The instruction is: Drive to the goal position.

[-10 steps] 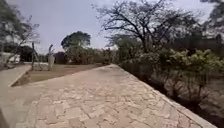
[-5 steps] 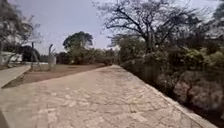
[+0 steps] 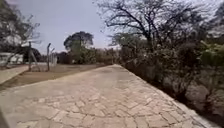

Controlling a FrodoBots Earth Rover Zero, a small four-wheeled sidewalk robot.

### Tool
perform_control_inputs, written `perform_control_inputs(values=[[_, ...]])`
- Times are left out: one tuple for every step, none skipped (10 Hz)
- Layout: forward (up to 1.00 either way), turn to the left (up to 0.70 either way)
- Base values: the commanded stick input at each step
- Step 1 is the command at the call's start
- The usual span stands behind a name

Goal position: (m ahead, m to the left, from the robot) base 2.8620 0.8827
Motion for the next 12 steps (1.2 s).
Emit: perform_control_inputs(values=[[0.7, 0.0], [0.7, 0.0], [0.7, 0.0], [0.7, 0.0], [0.7, 0.0], [0.7, 0.0], [0.7, -0.17], [0.7, -0.34], [0.7, -0.22], [0.7, -0.08], [0.7, 0.0], [0.7, 0.0]])
